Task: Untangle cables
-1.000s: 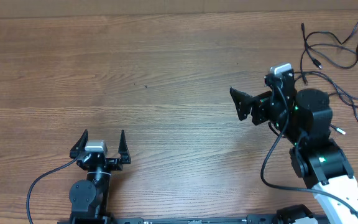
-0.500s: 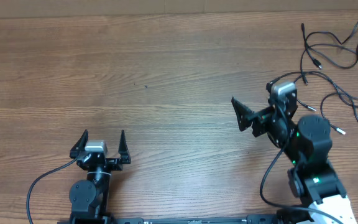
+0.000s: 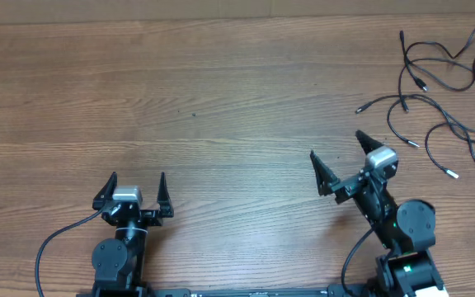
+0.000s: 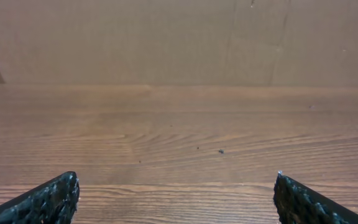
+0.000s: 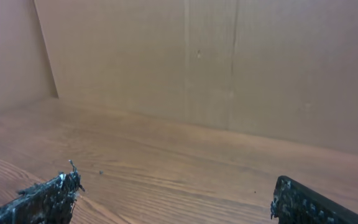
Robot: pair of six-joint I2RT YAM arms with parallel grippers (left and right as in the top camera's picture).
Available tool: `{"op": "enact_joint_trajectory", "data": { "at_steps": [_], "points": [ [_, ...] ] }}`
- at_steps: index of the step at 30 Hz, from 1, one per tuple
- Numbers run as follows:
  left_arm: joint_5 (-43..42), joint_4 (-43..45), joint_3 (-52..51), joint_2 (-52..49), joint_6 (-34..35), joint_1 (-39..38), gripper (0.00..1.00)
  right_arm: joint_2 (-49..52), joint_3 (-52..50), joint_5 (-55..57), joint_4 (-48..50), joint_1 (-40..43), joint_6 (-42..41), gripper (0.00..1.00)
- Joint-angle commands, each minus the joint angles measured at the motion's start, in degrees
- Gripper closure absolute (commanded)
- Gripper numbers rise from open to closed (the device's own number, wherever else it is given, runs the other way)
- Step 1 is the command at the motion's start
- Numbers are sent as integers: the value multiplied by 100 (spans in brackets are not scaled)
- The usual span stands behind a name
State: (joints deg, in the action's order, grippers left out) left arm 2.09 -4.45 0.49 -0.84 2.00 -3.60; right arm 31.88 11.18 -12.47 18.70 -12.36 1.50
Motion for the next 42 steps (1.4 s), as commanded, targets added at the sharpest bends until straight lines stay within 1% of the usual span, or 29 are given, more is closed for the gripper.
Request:
{"op": "enact_joint_trajectory", "data": {
  "at_steps": [1,9,10,19,23,37,42],
  "points": [
    [-61,2,-20,63,98,68,0,-162,-313,105,229,22,-20,0],
    [-61,2,-20,63,98,68,0,-621,-1088,109,1014,22,-17,0],
    [-61,2,-20,63,96,68,0,-715,-1064,149,839,22,-17,0],
    [-61,2,-20,63,98,68,0,-1397,-1073,254,404,11,2,0],
    [-61,2,-20,63,98,68,1,-1510,-1073,254,146,11,2,0],
    [-61,2,-20,63,96,68,1,-1652,-1073,348,-177,13,2,0],
    [-61,2,-20,63,98,68,0,-2354,-1073,431,-817,13,0,0]
  ]
}}
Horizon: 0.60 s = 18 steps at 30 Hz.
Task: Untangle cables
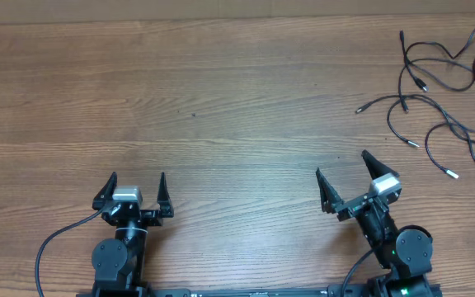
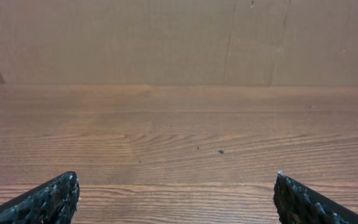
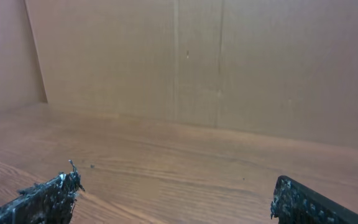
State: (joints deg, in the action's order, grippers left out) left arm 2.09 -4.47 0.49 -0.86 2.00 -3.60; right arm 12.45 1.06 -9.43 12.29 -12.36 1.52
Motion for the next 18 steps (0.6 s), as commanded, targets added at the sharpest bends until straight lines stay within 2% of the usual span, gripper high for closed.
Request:
{"op": "enact_joint_trajectory", "data": {
  "at_steps": [1,4,18],
  "points": [
    [-61,4,-20,66,98,68,0,-638,-61,140,-380,13,0,0],
    [-59,4,-20,66,96,68,0,-1272,-63,219,-916,24,0,0],
    [-61,4,-20,66,96,68,1,-1233,-63,295,-1508,496,0,0]
  ]
}}
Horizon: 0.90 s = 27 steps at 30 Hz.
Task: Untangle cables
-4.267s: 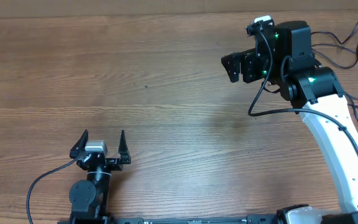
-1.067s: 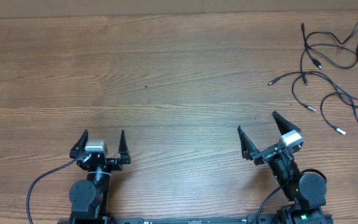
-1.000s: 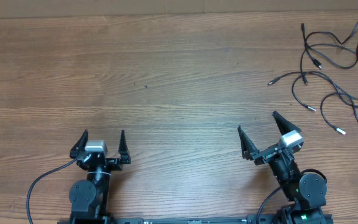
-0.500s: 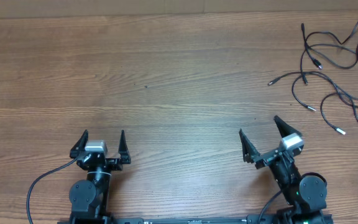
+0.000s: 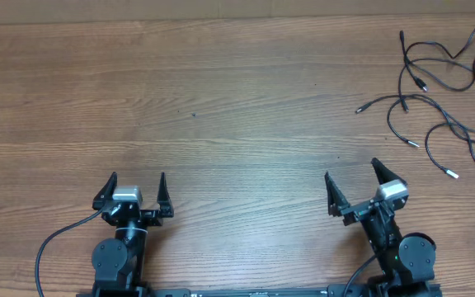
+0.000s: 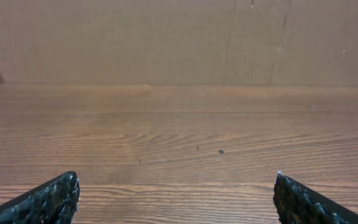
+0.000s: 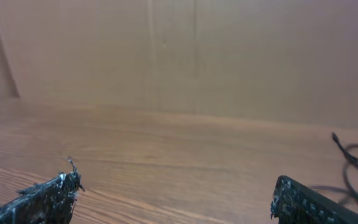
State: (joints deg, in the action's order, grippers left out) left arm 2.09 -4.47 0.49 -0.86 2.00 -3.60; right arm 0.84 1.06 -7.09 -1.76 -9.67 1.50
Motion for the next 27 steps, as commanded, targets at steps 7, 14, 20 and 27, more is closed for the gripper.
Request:
{"op": "enact_joint_trajectory", "data": {
  "at_steps": [7,14,20,27],
  "points": [
    [-61,4,-20,66,96,68,0,-72,-66,-28,-225,758,-9,0],
    [-61,4,-20,66,98,68,0,-72,-68,-203,-208,1167,-24,0],
    [-61,4,-20,66,98,68,0,-72,-68,-203,-203,1228,26,0],
    [-61,4,-20,66,96,68,0,-72,-68,-575,-173,1226,699,0]
  ]
}}
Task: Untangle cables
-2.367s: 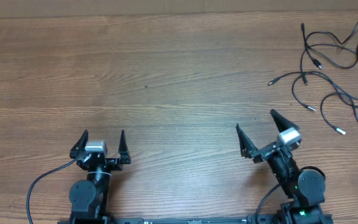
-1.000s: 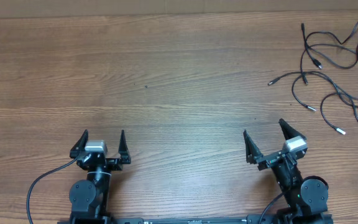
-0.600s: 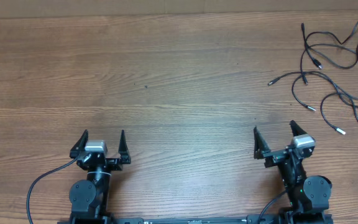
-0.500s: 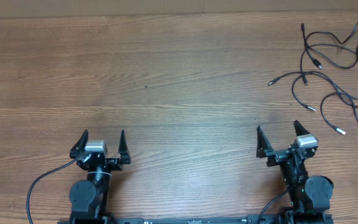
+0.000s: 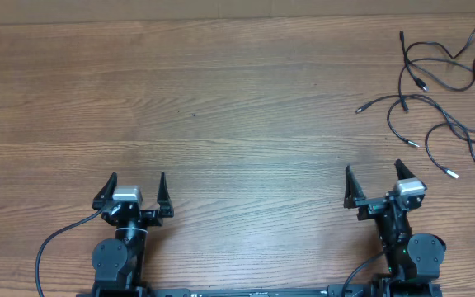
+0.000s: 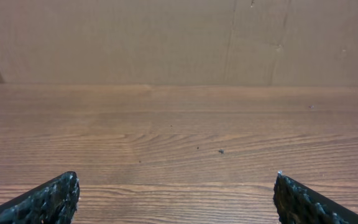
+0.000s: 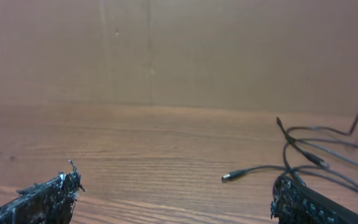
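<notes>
A tangle of thin black cables [image 5: 439, 82] lies at the table's far right corner, with several plug ends poking out; in the right wrist view the cables [image 7: 328, 149] show at right, one plug end [image 7: 230, 177] pointing left. My right gripper [image 5: 375, 180] stands open near the front edge, below and left of the tangle, nothing between its fingers [image 7: 42, 199]. At the front left my left gripper [image 5: 136, 183] is also open and empty, its fingertips [image 6: 55, 193] wide apart over bare wood.
The wooden table [image 5: 221, 107] stretches between the grippers and the far edge. A brown cardboard wall [image 6: 166, 37] stands behind the table. The cables run off the right edge of the overhead view.
My right gripper has shifted right and turned to face straight ahead; the cables now show more fully in its wrist view. The left arm and the cables have not moved.
At first my right arm reached forward and angled left, its wrist view showing only wall and wood. It then stood further back and lower, turned step by step rightward, and the cable tangle came into its view. Both grippers stayed open; the left never moved.
</notes>
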Robot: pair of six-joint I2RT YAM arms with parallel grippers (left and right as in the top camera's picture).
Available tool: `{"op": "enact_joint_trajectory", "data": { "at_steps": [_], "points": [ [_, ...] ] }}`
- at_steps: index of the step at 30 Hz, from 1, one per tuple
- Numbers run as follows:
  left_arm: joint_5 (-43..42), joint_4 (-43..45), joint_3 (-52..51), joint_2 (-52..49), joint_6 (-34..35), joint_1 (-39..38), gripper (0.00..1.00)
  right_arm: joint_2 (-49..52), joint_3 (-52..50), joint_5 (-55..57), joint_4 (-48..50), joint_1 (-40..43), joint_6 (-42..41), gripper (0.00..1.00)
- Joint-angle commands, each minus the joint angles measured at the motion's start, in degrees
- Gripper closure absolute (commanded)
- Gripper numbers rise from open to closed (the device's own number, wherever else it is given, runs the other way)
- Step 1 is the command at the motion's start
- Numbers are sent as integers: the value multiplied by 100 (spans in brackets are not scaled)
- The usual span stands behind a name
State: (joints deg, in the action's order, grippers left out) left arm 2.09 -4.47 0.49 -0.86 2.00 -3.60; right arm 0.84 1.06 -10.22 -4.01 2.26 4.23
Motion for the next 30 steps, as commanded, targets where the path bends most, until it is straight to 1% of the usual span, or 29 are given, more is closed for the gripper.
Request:
{"op": "enact_joint_trajectory", "data": {
  "at_steps": [1,30],
  "points": [
    [-61,4,-20,66,96,68,0,-72,-68,-251,50,35,428,0],
    [-61,4,-20,63,98,68,0,-72,-68,-227,52,33,354,0]
  ]
}}
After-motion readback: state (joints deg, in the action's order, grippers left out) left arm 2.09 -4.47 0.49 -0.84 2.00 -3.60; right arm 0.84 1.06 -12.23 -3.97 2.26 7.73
